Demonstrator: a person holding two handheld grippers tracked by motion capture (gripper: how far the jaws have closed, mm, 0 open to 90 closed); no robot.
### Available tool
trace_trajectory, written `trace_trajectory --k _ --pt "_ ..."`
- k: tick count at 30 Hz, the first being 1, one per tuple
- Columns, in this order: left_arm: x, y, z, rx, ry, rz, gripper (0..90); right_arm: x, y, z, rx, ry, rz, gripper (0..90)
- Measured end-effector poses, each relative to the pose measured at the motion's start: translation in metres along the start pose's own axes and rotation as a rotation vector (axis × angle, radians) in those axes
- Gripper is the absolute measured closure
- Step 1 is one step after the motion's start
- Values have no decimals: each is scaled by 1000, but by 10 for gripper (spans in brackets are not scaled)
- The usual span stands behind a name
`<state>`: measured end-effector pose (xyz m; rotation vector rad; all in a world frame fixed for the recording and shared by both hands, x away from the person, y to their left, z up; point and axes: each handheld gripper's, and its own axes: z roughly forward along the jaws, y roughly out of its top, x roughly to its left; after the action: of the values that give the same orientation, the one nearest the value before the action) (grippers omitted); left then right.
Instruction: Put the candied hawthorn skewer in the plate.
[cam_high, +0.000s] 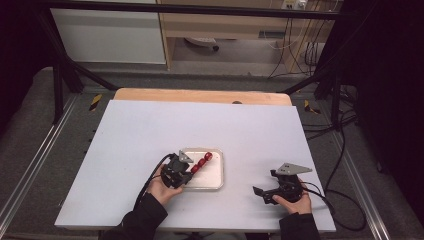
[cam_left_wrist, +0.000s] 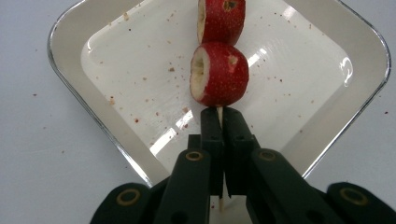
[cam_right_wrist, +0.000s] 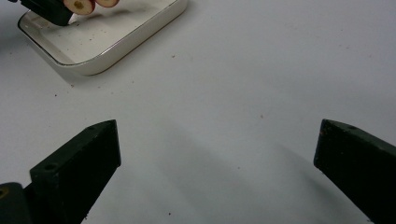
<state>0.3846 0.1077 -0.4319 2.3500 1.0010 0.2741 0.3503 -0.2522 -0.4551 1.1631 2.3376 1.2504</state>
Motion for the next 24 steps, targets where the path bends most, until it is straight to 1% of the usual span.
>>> trace_trajectory --k 4,6,8,10,13,15,19,22,24 --pt "0 0 0 0 -3 3 868 0 0 0 2 -2 3 11" --pt "1 -1 -2 -7 1 11 839 0 0 1 3 -1 2 11" --pt "2 -2 -5 -29 -1 19 793 0 0 1 2 -1 3 11" --pt "3 -3 -9 -51 -12 28 720 0 0 0 -1 -4 4 11" --pt "7 -5 -17 -95 -21 24 587 0 0 0 1 -1 10 11" --pt "11 -7 -23 -118 -28 24 519 0 0 0 1 -3 10 11" --pt "19 -14 -35 -140 -38 27 368 -1 0 0 -2 -3 8 10" --pt "26 -22 -43 -159 -57 17 283 0 0 0 0 -1 13 11" --pt "30 -30 -48 -173 -52 24 221 0 0 0 1 0 14 10"
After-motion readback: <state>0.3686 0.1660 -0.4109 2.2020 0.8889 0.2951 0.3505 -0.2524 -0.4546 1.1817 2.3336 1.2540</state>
